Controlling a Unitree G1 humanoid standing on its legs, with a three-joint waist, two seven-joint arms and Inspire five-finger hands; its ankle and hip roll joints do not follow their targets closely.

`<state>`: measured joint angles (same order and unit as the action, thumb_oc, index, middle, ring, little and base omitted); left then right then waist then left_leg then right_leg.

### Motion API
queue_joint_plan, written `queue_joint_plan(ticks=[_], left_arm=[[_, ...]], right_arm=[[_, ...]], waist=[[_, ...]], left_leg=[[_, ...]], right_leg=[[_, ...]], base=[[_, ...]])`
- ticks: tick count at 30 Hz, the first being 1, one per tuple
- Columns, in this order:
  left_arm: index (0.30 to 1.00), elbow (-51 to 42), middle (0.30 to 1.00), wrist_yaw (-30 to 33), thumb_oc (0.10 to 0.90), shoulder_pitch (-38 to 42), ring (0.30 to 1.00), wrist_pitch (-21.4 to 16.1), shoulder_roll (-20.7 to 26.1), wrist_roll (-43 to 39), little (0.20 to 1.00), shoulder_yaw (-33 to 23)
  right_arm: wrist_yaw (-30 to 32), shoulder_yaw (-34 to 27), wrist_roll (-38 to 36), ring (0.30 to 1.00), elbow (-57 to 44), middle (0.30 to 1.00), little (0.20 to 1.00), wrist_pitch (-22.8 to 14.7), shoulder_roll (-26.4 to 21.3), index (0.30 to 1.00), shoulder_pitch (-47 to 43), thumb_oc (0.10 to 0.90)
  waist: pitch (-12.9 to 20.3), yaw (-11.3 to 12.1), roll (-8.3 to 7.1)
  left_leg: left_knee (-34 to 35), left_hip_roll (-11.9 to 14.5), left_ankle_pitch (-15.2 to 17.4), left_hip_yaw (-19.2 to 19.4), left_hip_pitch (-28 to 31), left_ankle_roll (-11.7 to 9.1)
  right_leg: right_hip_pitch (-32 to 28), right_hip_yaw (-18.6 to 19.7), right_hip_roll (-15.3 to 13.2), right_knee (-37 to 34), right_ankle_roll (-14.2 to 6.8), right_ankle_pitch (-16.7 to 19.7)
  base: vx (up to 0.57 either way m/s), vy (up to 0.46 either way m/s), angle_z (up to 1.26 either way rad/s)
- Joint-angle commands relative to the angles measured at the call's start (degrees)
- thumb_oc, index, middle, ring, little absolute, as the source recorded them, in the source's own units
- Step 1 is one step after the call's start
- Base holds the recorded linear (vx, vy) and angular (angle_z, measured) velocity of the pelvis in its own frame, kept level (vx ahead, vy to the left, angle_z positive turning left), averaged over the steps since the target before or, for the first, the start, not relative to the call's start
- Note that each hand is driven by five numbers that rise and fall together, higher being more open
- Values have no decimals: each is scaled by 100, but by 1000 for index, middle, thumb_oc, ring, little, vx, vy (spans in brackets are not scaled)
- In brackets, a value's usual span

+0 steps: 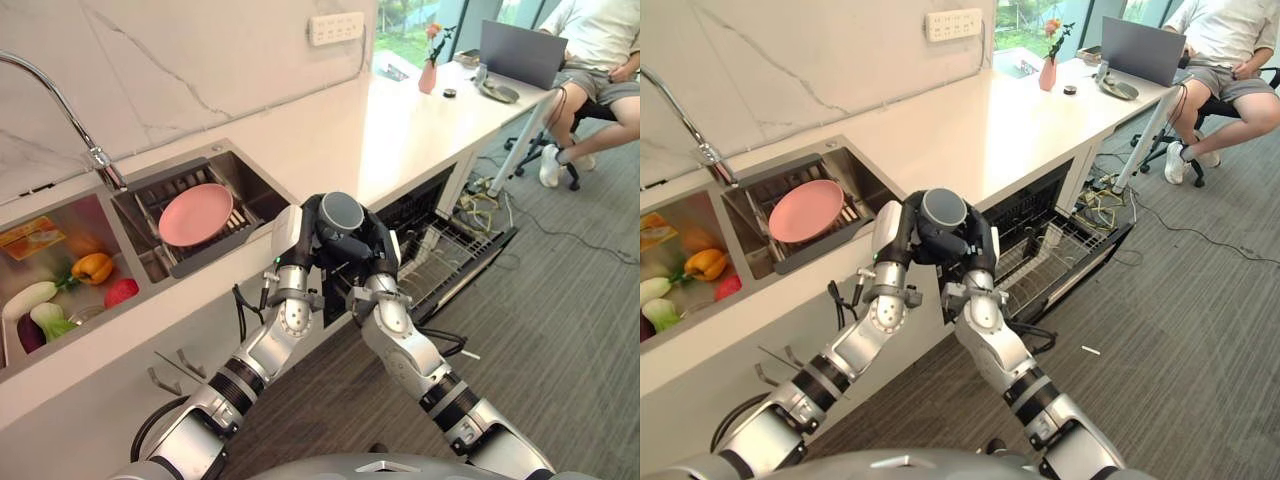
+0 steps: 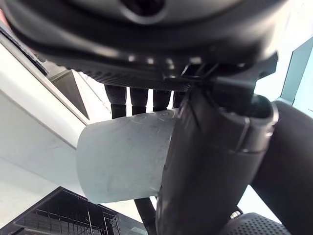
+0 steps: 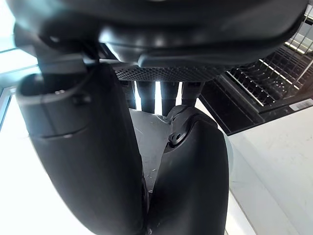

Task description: Place the dishes in the dishwasher.

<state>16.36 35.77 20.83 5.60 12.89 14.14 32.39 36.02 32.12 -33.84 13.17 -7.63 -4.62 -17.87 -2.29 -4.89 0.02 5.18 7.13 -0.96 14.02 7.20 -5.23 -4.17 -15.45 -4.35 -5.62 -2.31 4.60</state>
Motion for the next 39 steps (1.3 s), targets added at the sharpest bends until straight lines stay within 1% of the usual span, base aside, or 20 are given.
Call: queue_joint_plan(ticks=[1,5,8,10,11,12,16,21,22,23,24,26,28,30,32,33,35,37,38,39], left_arm=[[300,-107,300,145,400,1299,300,-873,-355,94,300,461],[300,-110,300,151,400,1301,300,-873,-346,94,300,478],[300,-48,300,119,400,1289,300,-923,-382,76,300,586],[300,-46,300,120,400,1291,300,-925,-382,75,300,589],[493,-41,493,83,529,1276,493,-957,-388,44,493,641],[900,-50,900,34,800,1267,900,-982,-386,5,900,685],[900,-26,900,-298,800,1250,900,-1015,-398,-75,900,831],[900,-308,900,-808,800,1115,900,-1150,-274,-189,900,971],[900,-520,900,-991,800,989,900,-1248,-138,-203,900,949],[900,-547,900,-1004,800,981,900,-1239,-123,-207,900,950],[900,-789,900,-1183,800,810,900,-1346,87,-144,900,901],[900,-1037,900,-1298,800,676,900,-1454,370,138,900,864],[900,-1236,900,-1398,800,617,900,-1536,641,546,900,896],[900,-1337,900,-1519,800,412,900,-1577,878,643,900,816],[900,-1326,900,-1753,800,-30,900,-1667,1036,290,900,615],[900,-1326,900,-1753,800,-30,900,-1667,1036,290,900,615],[900,-1405,900,-2554,800,-1202,900,-1739,1417,-1184,900,-22],[900,-1435,900,-2595,800,-1233,900,-1735,1437,-1226,900,-40],[900,-1350,900,-3088,800,-1906,900,-1622,1459,-2467,900,-488],[900,-1258,900,-3328,800,-2203,900,-1502,1412,-2977,900,-673]], right_arm=[[-24,-483,166,300,319,300,300,-419,479,300,-1183,400],[20,-493,228,300,334,300,300,-428,477,300,-1187,400],[345,-676,632,300,345,300,300,-568,529,300,-1240,400],[349,-678,638,300,343,300,300,-567,532,300,-1241,400],[507,-806,843,300,332,300,300,-614,528,300,-1305,400],[615,-890,1012,300,300,300,300,-646,502,300,-1368,400],[871,-1220,1357,300,333,300,300,-641,416,300,-1558,400],[1151,-1722,1821,300,420,300,300,-610,131,300,-1865,400],[1278,-1958,2024,300,462,300,300,-588,-75,300,-1920,400],[1280,-1965,2028,300,464,300,300,-587,-73,300,-1922,400],[1386,-2253,2213,300,527,300,300,-556,-346,300,-1955,400],[1545,-2572,2329,300,587,300,300,-599,-605,300,-1962,400],[1646,-2879,2075,300,737,300,300,-743,-687,300,-2008,400],[1597,-3057,1816,300,712,300,300,-803,-838,300,-2043,400],[1474,-3208,1987,300,629,300,300,-677,-1210,300,-1959,400],[1474,-3208,1987,300,629,300,300,-677,-1210,300,-1959,400],[870,-3552,2189,300,92,300,300,-580,-1887,300,-1377,400],[853,-3556,2189,300,59,300,300,-565,-1882,300,-1339,400],[407,-3700,2428,300,-326,300,300,-437,-2156,300,-871,400],[241,-3789,2527,300,-515,300,300,-408,-2255,300,-640,400]], waist=[[143,71,-176],[140,73,-174],[144,72,-145],[143,73,-148],[145,77,-137],[140,83,-132],[134,101,-124],[110,180,-127],[94,226,-128],[95,226,-132],[80,282,-133],[75,343,-153],[72,388,-170],[59,433,-180],[25,484,-188],[25,484,-188],[-40,528,-184],[-19,524,-181],[-56,515,-164],[-60,496,-155]], left_leg=[[-18,236,-56,150,-75,-82],[-18,237,-49,148,-71,-80],[-18,232,-44,126,-56,-67],[-18,232,-44,125,-55,-67],[-18,233,-39,113,-54,-63],[-18,236,-42,100,-60,-61],[-18,226,-37,69,-80,-55],[-18,219,-49,-29,-155,-55],[-18,221,-56,-74,-179,-58],[-18,222,-57,-80,-182,-59],[-18,224,-59,-109,-194,-66],[-18,227,-59,-166,-219,-80],[-18,236,-60,-197,-242,-95],[-18,233,-69,-224,-264,-107],[-18,225,-86,-266,-295,-112],[-18,225,-86,-266,-295,-112],[-18,225,-115,-295,-359,-124],[-18,226,-114,-296,-360,-124],[-18,236,-91,-271,-336,-131],[-18,248,-95,-254,-337,-130]], right_leg=[[-422,206,-589,167,-710,-556],[-425,203,-590,165,-709,-557],[-434,195,-591,180,-710,-577],[-435,194,-591,181,-710,-578],[-439,179,-591,187,-709,-589],[-441,167,-593,194,-707,-596],[-446,137,-596,210,-705,-611],[-435,76,-573,232,-694,-629],[-430,43,-562,232,-689,-637],[-431,37,-561,232,-688,-637],[-439,8,-553,231,-685,-643],[-466,-18,-534,212,-686,-653],[-474,-51,-516,191,-683,-664],[-479,-85,-504,180,-681,-662],[-471,-113,-501,182,-678,-660],[-471,-113,-501,182,-678,-660],[-451,-155,-488,176,-675,-667],[-450,-156,-487,175,-675,-666],[-468,-147,-484,175,-676,-707],[-461,-146,-484,180,-674,-709]], base=[[0,0,0],[0,0,0],[0,0,0],[0,0,0],[-7,3,3],[-11,6,4],[-8,10,7],[-22,0,19],[-9,0,11],[-9,4,22],[-4,0,24],[-10,-16,14],[-1,-24,4],[0,0,0],[0,0,0],[5,-15,5],[0,-17,12],[8,-5,14],[26,-8,12],[31,-12,3]])
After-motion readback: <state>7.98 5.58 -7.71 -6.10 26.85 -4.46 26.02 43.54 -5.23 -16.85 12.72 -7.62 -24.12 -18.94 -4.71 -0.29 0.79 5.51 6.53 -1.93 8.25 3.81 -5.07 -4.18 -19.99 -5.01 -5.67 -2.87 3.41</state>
